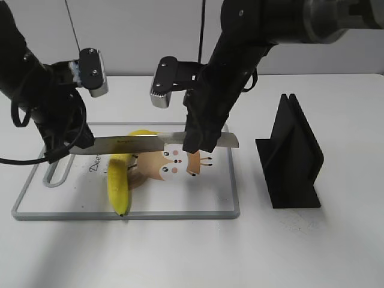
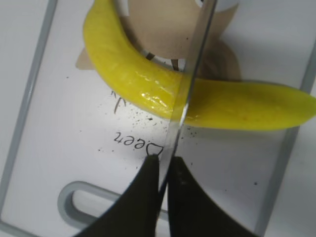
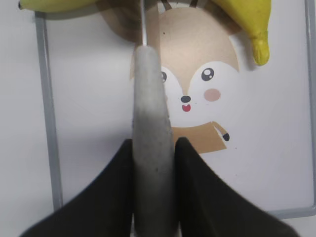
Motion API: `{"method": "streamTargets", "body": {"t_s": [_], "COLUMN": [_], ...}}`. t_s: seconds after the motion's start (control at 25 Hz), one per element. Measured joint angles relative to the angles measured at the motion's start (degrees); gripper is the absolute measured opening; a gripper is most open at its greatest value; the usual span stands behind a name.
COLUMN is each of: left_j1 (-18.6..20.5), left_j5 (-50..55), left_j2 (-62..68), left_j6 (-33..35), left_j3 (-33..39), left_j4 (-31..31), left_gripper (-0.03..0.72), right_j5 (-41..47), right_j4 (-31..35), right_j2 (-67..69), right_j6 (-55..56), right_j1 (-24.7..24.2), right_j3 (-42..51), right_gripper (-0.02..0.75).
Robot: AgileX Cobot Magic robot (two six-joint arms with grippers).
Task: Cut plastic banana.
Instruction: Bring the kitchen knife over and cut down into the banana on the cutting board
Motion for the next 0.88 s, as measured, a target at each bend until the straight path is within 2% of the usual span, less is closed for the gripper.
{"method": "streamTargets", "body": {"t_s": [0.36,0.88], "left_j1": [-0.1,0.1], "left_j5": [-1.5,-0.9], "left_j2": [6.0,8.1], "left_j6": [0.5,1.4], "left_j3": [-1.5,-2.6], "left_j4": [-0.7,-4.0], "left_gripper": [0.007,0.02], "right_j5": [-0.6,-1.2], "right_j4": [-1.9,-2.8], "right_j2": [4.7,6.8], "right_j6": [0.6,0.9], "right_j1": [-0.1,-0.3], "right_j3": [-1.0,-1.1], "right_gripper": [0.194,0.193]}}
